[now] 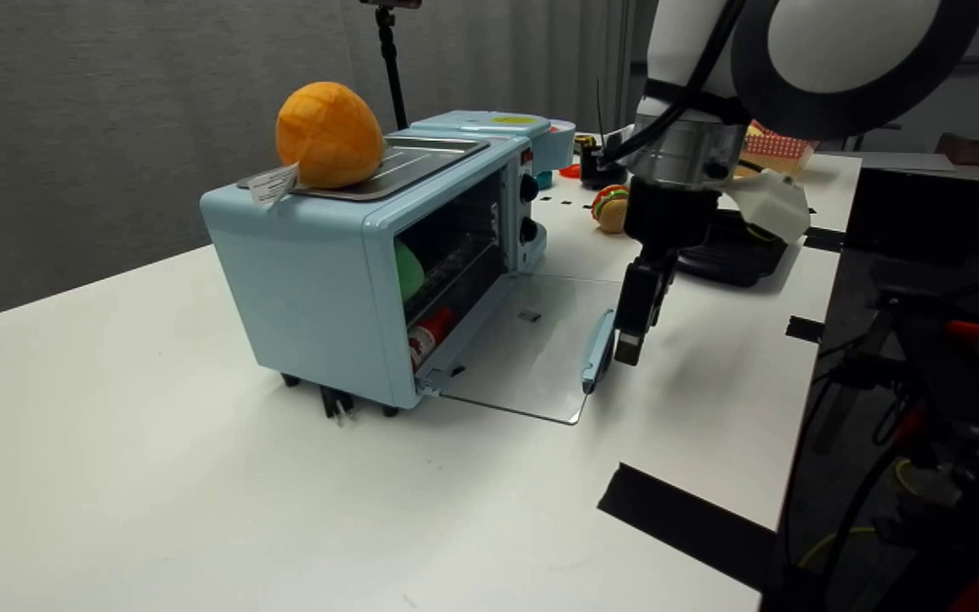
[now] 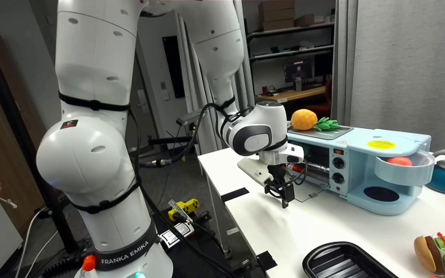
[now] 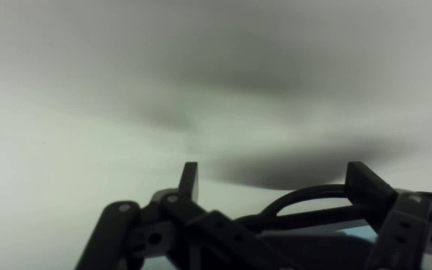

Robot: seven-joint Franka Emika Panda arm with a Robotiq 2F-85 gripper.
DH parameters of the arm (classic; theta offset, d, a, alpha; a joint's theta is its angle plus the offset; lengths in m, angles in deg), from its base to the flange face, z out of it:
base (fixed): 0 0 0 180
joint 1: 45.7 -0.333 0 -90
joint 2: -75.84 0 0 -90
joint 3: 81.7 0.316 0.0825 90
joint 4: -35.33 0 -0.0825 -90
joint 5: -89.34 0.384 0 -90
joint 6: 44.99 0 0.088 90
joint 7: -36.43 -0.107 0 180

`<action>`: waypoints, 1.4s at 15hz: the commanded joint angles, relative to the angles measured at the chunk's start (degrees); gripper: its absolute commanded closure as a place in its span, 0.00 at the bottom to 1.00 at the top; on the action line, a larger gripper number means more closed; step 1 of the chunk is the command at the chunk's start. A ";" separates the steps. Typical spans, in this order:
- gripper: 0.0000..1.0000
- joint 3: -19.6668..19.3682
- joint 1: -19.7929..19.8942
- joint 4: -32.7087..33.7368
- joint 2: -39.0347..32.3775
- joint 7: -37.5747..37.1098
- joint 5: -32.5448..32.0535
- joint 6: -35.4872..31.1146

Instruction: Close the oven door

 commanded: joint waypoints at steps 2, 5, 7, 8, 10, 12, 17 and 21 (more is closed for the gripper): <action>0.00 0.60 1.40 1.71 -2.76 -0.93 -2.47 -3.05; 0.00 -0.03 0.83 1.88 -3.01 -1.51 -3.79 -4.46; 0.00 -0.46 0.49 1.62 -2.89 -1.77 -4.75 -5.32; 0.00 -0.60 0.41 1.44 -2.69 -1.86 -5.25 -5.75; 0.00 -0.68 0.37 0.84 -2.01 -2.04 -6.07 -6.79; 0.00 -0.77 0.22 -0.03 -1.06 -2.31 -6.77 -7.86; 0.00 -0.47 0.38 -3.03 1.66 -3.03 -7.79 -11.43; 0.00 -0.87 -0.16 -5.71 4.64 -3.96 -8.70 -13.94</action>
